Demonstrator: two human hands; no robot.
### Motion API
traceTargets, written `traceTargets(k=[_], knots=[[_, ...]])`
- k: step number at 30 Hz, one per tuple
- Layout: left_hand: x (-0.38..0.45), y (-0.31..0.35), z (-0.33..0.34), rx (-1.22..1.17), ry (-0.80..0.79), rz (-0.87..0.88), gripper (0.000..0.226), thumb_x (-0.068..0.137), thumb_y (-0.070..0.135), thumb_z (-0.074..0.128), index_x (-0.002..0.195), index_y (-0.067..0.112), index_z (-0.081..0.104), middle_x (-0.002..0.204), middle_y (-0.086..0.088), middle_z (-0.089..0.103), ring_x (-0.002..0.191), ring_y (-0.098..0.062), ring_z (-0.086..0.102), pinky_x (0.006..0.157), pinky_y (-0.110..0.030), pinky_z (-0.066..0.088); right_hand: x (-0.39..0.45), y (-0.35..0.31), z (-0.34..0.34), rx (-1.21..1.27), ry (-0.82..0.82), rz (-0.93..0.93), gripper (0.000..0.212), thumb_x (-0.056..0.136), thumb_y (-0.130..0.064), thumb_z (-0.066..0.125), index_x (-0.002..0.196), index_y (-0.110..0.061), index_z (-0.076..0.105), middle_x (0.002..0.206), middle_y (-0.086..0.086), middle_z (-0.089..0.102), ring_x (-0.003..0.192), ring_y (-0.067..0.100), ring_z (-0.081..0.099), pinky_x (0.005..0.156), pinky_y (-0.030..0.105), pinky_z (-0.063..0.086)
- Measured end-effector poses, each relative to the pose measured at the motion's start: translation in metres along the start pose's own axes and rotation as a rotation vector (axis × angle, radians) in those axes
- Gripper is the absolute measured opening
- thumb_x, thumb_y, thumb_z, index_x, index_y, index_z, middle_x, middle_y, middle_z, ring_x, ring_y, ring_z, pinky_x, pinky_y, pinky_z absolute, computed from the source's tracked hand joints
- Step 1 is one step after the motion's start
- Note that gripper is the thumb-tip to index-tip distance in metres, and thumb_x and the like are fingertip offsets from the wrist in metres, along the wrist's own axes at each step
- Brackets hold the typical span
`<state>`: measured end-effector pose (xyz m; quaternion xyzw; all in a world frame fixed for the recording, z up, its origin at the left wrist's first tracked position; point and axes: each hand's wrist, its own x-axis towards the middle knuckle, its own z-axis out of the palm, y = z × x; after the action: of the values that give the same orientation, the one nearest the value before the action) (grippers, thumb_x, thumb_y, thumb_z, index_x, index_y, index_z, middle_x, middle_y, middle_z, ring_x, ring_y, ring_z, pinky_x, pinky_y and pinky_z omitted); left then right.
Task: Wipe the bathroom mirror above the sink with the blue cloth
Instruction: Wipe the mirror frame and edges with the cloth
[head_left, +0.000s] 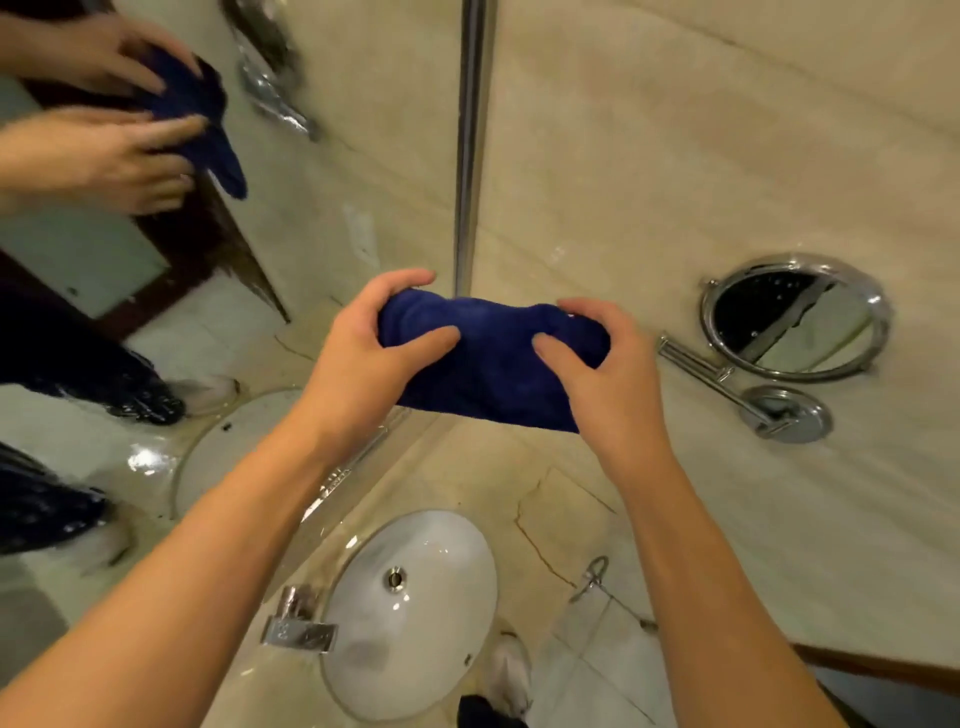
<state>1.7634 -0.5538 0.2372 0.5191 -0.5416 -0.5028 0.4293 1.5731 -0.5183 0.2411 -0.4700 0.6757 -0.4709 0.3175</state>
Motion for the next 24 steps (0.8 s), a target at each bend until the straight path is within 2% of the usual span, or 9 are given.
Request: traceTargets(k=[3,6,8,9,12,16,19,21,24], knots=[[-0.001,0.036,-0.015,0.152,0.063,0.096,0.057,0.079,0.026,0.081,0.127,0.035,0.051,0.116,0.015,0.059,0.104,-0.007,0.060,0.086,-0.025,0.052,0.000,-0.035,-0.003,-0.001,0.037,-0.085,0.044,0.085,-0.020,0.072,0.127,-0.026,0.058,0.111,-0.027,0.057,0.102,-0.014,0.052,0.087,0.001,0.039],[-0.007,0.071,-0.026,0.336,0.092,0.191,0.067,0.079,0.031,0.080,0.134,0.035,0.042,0.115,0.019,0.052,0.103,-0.002,0.050,0.079,-0.006,0.040,-0.005,-0.070,-0.014,-0.037,0.072,-0.135,0.068,0.085,-0.023,0.074,0.145,-0.022,0.042,0.129,-0.024,0.045,0.111,-0.018,0.039,0.083,-0.010,0.027],[-0.010,0.090,-0.033,0.368,0.051,0.235,0.065,0.079,0.030,0.079,0.134,0.033,0.043,0.111,0.020,0.052,0.099,0.001,0.049,0.073,0.001,0.038,-0.010,-0.091,-0.024,-0.128,0.051,-0.171,0.079,0.085,-0.024,0.075,0.151,-0.021,0.031,0.141,-0.016,0.041,0.122,-0.013,0.034,0.087,-0.007,0.026],[-0.013,0.098,-0.036,0.384,0.027,0.253,0.064,0.080,0.029,0.078,0.134,0.032,0.044,0.111,0.020,0.053,0.098,0.001,0.050,0.071,0.003,0.037,-0.013,-0.101,-0.030,-0.183,0.027,-0.181,0.083,0.084,-0.024,0.075,0.152,-0.021,0.028,0.147,-0.012,0.040,0.129,-0.006,0.035,0.091,-0.002,0.026],[-0.020,0.124,-0.048,0.444,0.002,0.357,0.061,0.082,0.025,0.076,0.134,0.030,0.045,0.114,0.018,0.054,0.100,0.002,0.049,0.076,0.002,0.035,-0.024,-0.124,-0.042,-0.303,-0.069,-0.204,0.088,0.083,-0.027,0.076,0.153,-0.025,0.023,0.148,-0.002,0.040,0.134,0.012,0.039,0.097,0.014,0.029],[-0.024,0.158,-0.066,0.454,0.081,0.518,0.041,0.083,0.017,0.074,0.119,0.026,0.057,0.108,0.022,0.061,0.096,0.004,0.055,0.082,0.002,0.033,-0.026,-0.157,-0.040,-0.421,-0.084,-0.371,0.079,0.083,-0.031,0.074,0.149,-0.033,0.030,0.137,0.001,0.043,0.126,0.015,0.043,0.093,0.019,0.031],[-0.024,0.182,-0.077,0.470,0.169,0.611,0.030,0.085,0.014,0.073,0.111,0.023,0.062,0.105,0.017,0.066,0.099,0.002,0.059,0.087,-0.008,0.039,-0.012,-0.188,-0.034,-0.472,-0.218,-0.421,0.085,0.075,-0.041,0.078,0.145,-0.038,0.031,0.130,-0.003,0.038,0.116,0.011,0.043,0.090,0.022,0.034],[-0.025,0.201,-0.085,0.505,0.271,0.683,0.027,0.085,0.015,0.072,0.110,0.022,0.063,0.105,0.016,0.066,0.100,-0.001,0.060,0.091,-0.015,0.042,0.003,-0.214,-0.032,-0.470,-0.221,-0.561,0.071,0.075,-0.039,0.077,0.136,-0.040,0.042,0.129,-0.001,0.047,0.112,0.009,0.044,0.086,0.020,0.034],[-0.030,0.235,-0.099,0.553,0.416,0.740,0.032,0.086,0.020,0.073,0.115,0.022,0.061,0.111,0.016,0.065,0.106,0.000,0.058,0.094,-0.014,0.041,0.022,-0.258,-0.029,-0.403,-0.091,-0.790,0.046,0.077,-0.031,0.077,0.119,-0.035,0.058,0.115,-0.001,0.058,0.096,0.004,0.042,0.075,0.017,0.029]])
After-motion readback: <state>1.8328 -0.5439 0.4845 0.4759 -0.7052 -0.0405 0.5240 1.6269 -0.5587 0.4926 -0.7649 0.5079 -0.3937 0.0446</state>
